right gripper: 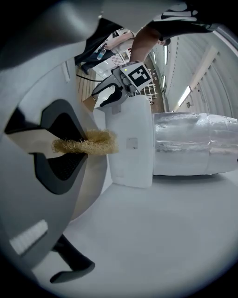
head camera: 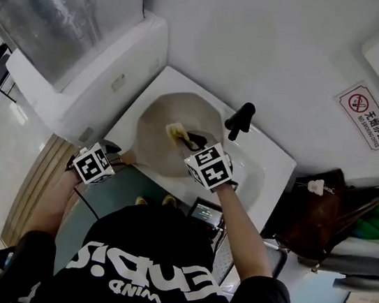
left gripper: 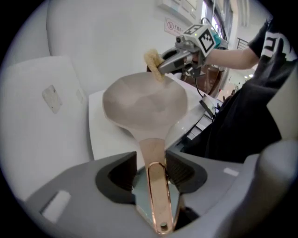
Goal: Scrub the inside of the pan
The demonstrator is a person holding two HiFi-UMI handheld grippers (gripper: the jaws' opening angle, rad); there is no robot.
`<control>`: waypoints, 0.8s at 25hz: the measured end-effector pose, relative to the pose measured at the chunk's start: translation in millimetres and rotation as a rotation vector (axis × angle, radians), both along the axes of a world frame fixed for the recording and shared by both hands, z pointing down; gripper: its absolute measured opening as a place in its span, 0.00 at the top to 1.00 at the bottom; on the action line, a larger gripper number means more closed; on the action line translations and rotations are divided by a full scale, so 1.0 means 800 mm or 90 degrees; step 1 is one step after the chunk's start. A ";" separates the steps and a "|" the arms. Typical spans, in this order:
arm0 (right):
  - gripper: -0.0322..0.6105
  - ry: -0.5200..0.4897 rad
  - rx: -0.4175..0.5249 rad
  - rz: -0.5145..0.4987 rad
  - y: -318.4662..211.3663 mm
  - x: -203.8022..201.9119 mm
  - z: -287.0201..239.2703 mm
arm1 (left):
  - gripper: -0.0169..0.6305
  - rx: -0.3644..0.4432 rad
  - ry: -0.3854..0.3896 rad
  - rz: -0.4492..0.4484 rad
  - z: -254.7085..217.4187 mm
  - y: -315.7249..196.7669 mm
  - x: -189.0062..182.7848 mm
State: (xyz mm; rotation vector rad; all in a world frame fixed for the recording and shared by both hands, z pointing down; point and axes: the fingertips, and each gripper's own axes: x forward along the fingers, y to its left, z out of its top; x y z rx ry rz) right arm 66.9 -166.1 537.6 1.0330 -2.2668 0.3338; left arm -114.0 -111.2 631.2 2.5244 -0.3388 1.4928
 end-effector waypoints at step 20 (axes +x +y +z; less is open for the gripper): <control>0.83 -0.216 0.221 0.222 0.092 0.072 -0.128 | 0.98 0.194 0.431 -0.047 -0.221 -0.019 0.133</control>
